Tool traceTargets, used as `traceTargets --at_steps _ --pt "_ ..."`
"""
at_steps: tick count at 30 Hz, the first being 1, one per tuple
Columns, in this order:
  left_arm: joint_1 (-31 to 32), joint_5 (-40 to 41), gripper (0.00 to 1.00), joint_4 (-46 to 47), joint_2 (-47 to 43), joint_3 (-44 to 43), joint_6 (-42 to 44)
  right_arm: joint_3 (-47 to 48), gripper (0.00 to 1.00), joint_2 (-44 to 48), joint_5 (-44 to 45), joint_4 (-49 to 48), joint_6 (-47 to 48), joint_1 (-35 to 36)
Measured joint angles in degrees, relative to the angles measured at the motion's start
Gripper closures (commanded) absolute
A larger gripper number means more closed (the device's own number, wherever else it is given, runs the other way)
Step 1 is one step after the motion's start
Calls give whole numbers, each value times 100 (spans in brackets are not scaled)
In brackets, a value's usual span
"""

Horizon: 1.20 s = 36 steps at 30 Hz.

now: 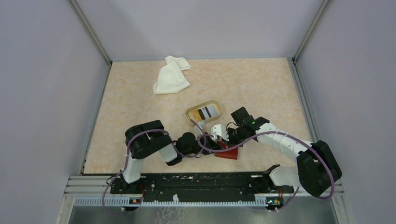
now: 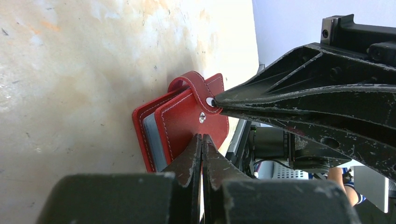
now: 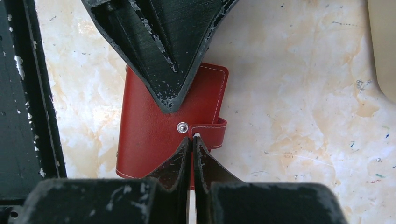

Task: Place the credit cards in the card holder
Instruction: Close the card holder at the center of the board.

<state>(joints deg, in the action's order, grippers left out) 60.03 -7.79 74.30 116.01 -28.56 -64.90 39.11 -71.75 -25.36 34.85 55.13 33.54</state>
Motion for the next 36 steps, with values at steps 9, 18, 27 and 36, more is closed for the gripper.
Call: traceTargets --at_steps 9,18,27,36 --pt "0 4 100 -118 -11 -79 0 17 100 11 -216 61 -142 -35" --pt "0 7 100 -127 -11 -83 2 37 100 -76 -236 85 -170 -17" --pt "0 7 100 -125 -11 -83 2 118 100 -240 -205 142 -168 37" --pt "0 7 100 -125 -11 -83 4 225 100 -341 -192 273 -120 59"
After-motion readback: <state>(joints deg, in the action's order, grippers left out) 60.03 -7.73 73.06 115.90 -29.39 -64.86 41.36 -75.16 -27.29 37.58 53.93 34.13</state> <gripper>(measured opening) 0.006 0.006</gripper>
